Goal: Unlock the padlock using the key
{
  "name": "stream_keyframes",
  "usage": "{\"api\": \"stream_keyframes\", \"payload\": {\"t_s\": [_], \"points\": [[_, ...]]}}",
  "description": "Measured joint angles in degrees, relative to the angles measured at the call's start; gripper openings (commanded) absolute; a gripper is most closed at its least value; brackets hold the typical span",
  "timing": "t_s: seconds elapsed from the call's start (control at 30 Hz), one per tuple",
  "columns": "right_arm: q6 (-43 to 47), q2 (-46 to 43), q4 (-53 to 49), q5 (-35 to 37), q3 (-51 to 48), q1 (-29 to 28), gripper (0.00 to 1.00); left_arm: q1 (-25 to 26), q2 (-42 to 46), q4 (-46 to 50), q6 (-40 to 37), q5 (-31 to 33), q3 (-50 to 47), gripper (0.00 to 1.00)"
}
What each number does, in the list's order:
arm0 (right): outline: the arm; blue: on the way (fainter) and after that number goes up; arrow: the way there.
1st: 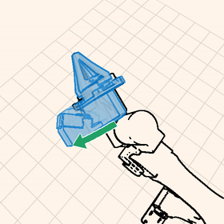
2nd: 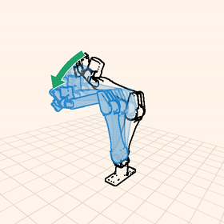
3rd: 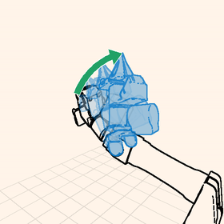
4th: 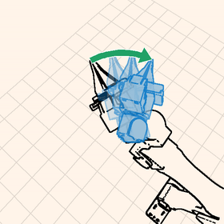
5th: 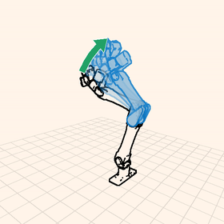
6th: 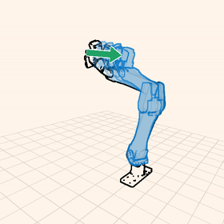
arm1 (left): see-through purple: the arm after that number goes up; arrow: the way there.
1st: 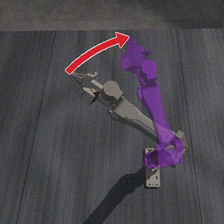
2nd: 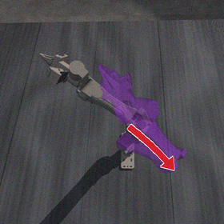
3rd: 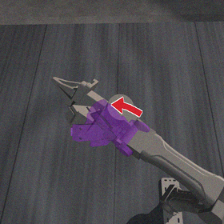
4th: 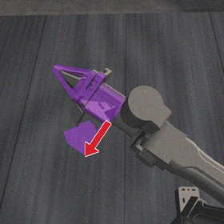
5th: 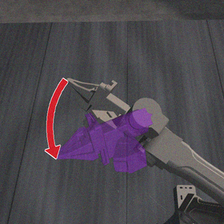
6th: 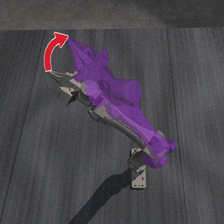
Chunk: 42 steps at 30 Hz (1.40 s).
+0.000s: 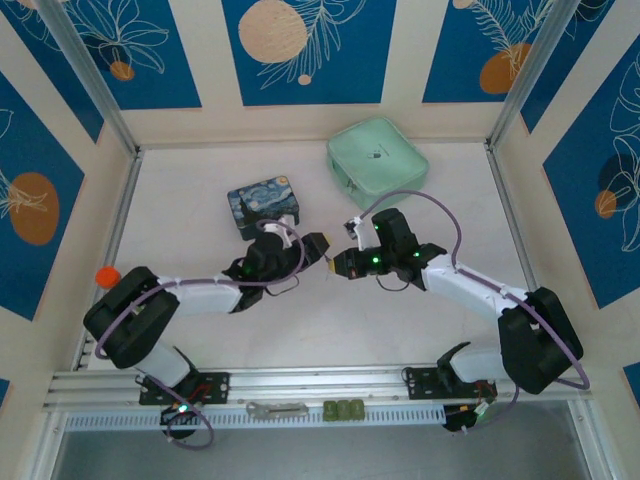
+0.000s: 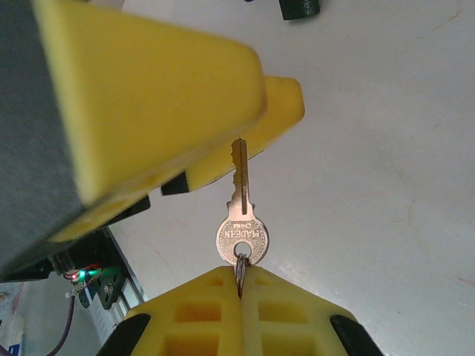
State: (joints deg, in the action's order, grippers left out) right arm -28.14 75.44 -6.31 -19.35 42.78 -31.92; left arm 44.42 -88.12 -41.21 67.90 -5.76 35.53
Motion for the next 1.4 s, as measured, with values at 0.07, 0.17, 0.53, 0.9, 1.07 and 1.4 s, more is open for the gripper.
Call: {"api": "stream_keyframes", "payload": {"t_s": [0.07, 0.17, 0.53, 0.9, 1.07, 1.4], "points": [[0.04, 0.02, 0.76, 0.37, -0.07, 0.0, 0.0, 0.42, -0.11, -0.17, 0.42, -0.2, 0.13, 0.25], [0.04, 0.15, 1.79, 1.01, -0.07, -0.13, 0.0, 0.83, -0.39, -0.13, 1.27, -0.59, 0.2, 0.09], [2.36, -4.57, -0.92, 9.35, -0.74, -1.84, 0.6, 1.03, 0.94, 0.09, -6.4, -1.25, 0.31, 0.0], [2.97, -16.35, -5.42, 17.05, -2.08, 0.96, 0.52, -0.39, 5.92, -1.88, -22.75, -9.35, 0.31, 0.0], [4.79, -16.2, -6.93, 22.58, -1.68, -4.26, 0.46, -0.81, 5.92, -1.86, -24.7, -11.87, 0.44, 0.0], [4.61, -13.38, 1.01, 13.46, -2.51, -1.27, 0.35, -0.98, 5.25, -5.33, -23.74, -15.02, 0.55, 0.0]]}}
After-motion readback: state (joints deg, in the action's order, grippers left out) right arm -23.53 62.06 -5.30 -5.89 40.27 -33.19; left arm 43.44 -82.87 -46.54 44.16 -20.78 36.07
